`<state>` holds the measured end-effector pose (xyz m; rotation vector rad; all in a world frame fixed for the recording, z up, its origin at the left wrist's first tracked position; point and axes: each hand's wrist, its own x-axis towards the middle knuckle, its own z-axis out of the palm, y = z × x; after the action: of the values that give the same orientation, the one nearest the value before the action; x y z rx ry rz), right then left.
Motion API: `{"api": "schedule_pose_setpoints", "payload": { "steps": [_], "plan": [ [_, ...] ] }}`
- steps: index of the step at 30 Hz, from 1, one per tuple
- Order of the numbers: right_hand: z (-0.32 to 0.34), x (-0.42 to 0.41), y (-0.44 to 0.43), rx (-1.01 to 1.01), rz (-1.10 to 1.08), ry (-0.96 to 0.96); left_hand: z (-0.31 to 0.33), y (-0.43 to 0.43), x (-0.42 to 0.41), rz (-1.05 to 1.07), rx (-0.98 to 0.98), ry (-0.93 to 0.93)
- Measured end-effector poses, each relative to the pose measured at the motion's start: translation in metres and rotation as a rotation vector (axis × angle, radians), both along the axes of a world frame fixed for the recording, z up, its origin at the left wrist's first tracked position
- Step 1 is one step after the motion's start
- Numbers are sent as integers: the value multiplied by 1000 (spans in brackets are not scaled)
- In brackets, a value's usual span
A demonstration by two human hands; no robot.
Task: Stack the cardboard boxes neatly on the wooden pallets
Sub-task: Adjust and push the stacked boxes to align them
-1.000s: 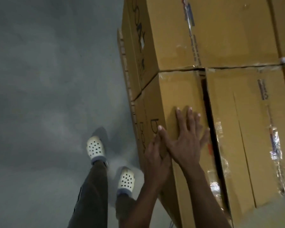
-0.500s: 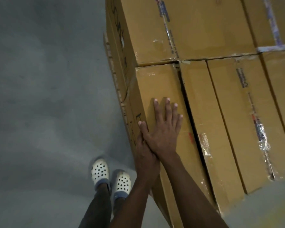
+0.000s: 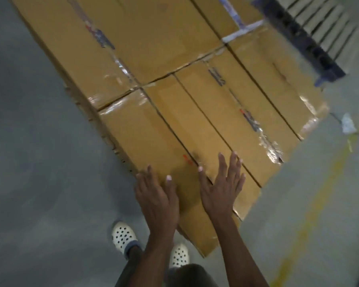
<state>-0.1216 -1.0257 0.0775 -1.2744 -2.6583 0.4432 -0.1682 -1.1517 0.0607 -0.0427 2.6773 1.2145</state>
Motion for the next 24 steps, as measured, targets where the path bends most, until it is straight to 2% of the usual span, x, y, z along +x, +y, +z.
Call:
{"api": "schedule_pose_setpoints", "payload": {
  "steps": [2,5,9,12,15,18,21,24],
  "plan": [
    [4,41,20,-56,-153,-5,18,27,19,-125,3,115],
    [7,98,49,-152,-406,19,34,81,56,-408,23,140],
    [-10,162,88,-246,-664,63,29,151,97,-766,-3,207],
    [-48,199,119,-337,-777,129,8,200,114,-966,-69,308],
    [-87,210,150,-420,-824,218,-17,239,114,-1063,-171,385],
    [-125,220,176,-514,-800,290,-38,273,113,-1138,-374,366],
    [-152,229,194,-657,-744,286,-52,299,112,-1101,-492,377],
    [-171,232,207,-765,-694,276,-60,303,118,-1073,-553,470]
  ]
}}
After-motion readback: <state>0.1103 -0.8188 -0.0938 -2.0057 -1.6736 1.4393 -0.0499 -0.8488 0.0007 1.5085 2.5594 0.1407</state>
